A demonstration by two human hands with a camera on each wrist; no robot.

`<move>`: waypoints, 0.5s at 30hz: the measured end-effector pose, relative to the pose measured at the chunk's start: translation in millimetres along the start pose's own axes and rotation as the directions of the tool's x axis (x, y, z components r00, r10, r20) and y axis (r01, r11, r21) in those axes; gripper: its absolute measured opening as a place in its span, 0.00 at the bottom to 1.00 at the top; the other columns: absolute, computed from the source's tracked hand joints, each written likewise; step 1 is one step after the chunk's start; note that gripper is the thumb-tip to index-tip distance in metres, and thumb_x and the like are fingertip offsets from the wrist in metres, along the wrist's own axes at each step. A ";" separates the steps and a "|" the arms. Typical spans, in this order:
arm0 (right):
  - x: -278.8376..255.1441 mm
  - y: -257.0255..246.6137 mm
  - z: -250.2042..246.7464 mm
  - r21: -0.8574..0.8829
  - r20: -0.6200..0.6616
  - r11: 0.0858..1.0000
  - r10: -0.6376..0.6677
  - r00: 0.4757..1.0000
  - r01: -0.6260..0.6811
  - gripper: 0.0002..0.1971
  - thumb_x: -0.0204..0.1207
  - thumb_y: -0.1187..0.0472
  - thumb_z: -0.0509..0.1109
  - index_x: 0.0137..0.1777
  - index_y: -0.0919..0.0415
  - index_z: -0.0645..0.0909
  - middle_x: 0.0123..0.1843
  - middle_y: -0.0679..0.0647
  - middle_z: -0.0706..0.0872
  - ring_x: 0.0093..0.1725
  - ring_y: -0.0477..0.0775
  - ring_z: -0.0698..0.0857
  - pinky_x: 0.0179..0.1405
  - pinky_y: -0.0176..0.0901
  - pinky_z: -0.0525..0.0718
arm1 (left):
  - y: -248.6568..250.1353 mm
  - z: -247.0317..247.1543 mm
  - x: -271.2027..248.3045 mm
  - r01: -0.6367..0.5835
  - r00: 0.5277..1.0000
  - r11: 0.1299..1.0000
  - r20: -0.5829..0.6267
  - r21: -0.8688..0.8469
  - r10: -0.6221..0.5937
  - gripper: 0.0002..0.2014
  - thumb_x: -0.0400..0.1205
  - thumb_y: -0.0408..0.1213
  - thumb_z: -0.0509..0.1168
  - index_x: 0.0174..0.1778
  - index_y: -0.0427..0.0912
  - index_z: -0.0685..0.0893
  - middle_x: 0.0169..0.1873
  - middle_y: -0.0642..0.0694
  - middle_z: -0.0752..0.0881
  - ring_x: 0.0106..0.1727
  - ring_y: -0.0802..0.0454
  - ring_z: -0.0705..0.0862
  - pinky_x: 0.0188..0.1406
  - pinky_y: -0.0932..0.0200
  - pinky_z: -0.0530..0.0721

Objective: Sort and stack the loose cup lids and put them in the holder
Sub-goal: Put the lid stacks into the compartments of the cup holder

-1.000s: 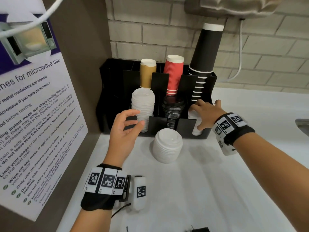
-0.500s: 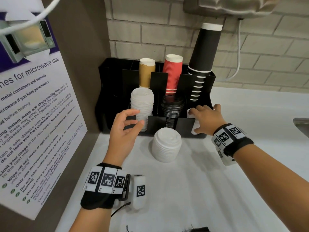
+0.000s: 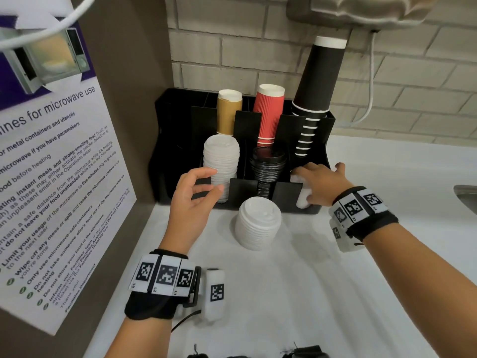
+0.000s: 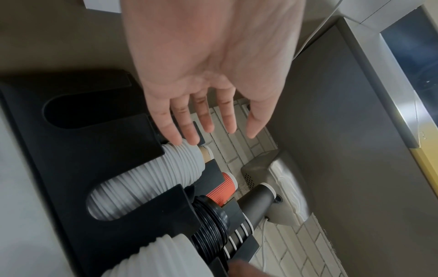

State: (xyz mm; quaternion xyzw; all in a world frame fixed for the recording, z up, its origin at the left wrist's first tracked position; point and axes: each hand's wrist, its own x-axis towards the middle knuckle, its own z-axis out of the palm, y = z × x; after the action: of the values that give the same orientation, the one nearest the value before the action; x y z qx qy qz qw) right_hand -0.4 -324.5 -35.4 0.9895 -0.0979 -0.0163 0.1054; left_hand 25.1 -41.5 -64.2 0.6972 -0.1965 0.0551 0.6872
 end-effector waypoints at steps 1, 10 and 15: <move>-4.1 -2.5 -5.0 0.088 -0.085 0.996 0.012 0.996 -0.004 0.31 0.72 0.64 0.69 0.75 0.47 0.67 0.71 0.51 0.73 0.69 0.56 0.73 0.67 0.64 0.64 | -0.6 -0.6 0.3 0.002 1.000 1.000 0.002 0.002 -0.002 0.13 0.80 0.30 0.70 0.59 0.47 0.82 0.64 0.44 0.81 0.55 0.56 0.84 0.44 0.83 0.74; -41.3 -72.8 -4.8 0.707 -0.115 0.685 -0.133 0.984 0.175 0.18 0.69 0.48 0.77 0.50 0.53 0.74 0.51 0.48 0.76 0.50 0.48 0.77 0.50 0.41 0.78 | -3.3 -3.2 -0.3 0.036 0.999 0.999 0.037 -0.007 -0.036 0.13 0.81 0.32 0.69 0.58 0.51 0.82 0.57 0.56 0.82 0.50 0.60 0.84 0.46 0.76 0.79; -34.5 -86.2 8.6 0.675 -0.048 0.729 -0.105 0.993 0.110 0.31 0.55 0.42 0.83 0.51 0.50 0.69 0.56 0.49 0.73 0.53 0.52 0.77 0.55 0.49 0.80 | -3.1 -4.3 -0.9 0.046 0.998 0.999 0.040 -0.011 -0.045 0.12 0.81 0.32 0.69 0.59 0.48 0.82 0.58 0.52 0.83 0.51 0.56 0.84 0.47 0.75 0.79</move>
State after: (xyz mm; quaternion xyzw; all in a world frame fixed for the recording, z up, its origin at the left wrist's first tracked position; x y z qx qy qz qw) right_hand -18.3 -236.8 -61.6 0.9641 -0.0394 0.0175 -0.2621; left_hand 26.2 -37.1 -67.2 0.6982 -0.1946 0.0243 0.6885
